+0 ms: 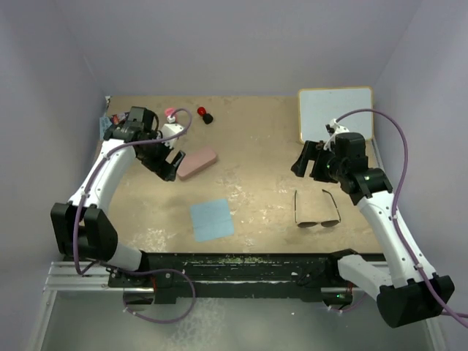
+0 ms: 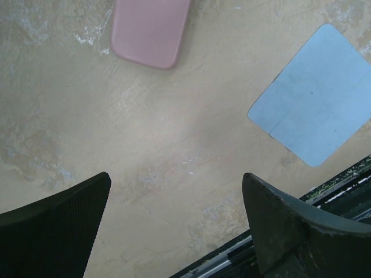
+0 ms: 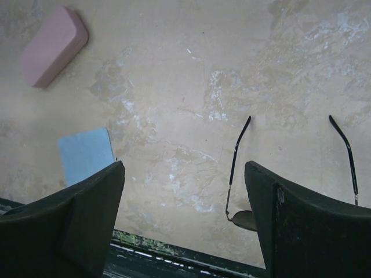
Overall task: Organize the sunglasses
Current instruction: Pick up the sunglasses case from the center of the board.
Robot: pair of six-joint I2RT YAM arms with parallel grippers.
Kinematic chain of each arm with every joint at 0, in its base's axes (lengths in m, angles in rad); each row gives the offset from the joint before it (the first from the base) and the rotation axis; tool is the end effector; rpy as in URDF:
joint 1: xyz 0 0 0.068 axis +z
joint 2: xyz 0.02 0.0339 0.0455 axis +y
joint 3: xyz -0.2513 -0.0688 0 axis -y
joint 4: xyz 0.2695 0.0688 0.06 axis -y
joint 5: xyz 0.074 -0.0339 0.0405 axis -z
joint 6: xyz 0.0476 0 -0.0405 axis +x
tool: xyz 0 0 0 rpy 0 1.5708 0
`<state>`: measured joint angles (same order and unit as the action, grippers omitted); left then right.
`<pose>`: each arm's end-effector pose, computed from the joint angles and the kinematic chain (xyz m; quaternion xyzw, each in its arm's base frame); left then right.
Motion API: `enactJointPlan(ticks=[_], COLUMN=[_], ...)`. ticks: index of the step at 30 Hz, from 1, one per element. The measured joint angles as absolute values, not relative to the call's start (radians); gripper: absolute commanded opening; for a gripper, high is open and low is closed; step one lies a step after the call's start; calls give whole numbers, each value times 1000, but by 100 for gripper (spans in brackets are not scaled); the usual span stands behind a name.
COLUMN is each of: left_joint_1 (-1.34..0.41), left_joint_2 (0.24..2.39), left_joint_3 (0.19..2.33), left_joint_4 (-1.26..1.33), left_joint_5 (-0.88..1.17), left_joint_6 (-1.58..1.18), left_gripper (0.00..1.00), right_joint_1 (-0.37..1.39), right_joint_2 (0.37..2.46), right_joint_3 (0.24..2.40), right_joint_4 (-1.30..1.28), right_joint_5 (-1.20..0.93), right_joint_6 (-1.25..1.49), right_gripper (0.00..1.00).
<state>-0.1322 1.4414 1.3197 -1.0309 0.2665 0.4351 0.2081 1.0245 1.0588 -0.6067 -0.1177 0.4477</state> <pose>0.3067 -0.0534 0.2800 0.2978 0.9231 -0.0974 0.2230 0.2519 0.0589 0.3317 0.0768 0.8735 0.2028 0.4358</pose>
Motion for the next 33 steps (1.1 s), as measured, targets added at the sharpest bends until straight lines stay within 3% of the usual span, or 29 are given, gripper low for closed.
enactJointPlan(ticks=[17, 33], left_joint_1=[-221, -288], left_joint_2=[1857, 2025], left_joint_3=[1636, 1801], left_joint_4=[-1116, -1155], left_joint_5=[274, 178], left_joint_6=[529, 646], left_gripper=[96, 98], right_joint_1=[208, 208], right_joint_2=[955, 953], right_joint_3=[999, 935], right_joint_4=[-589, -576], right_joint_5=[-178, -247], right_joint_6=[442, 446], right_gripper=[88, 88])
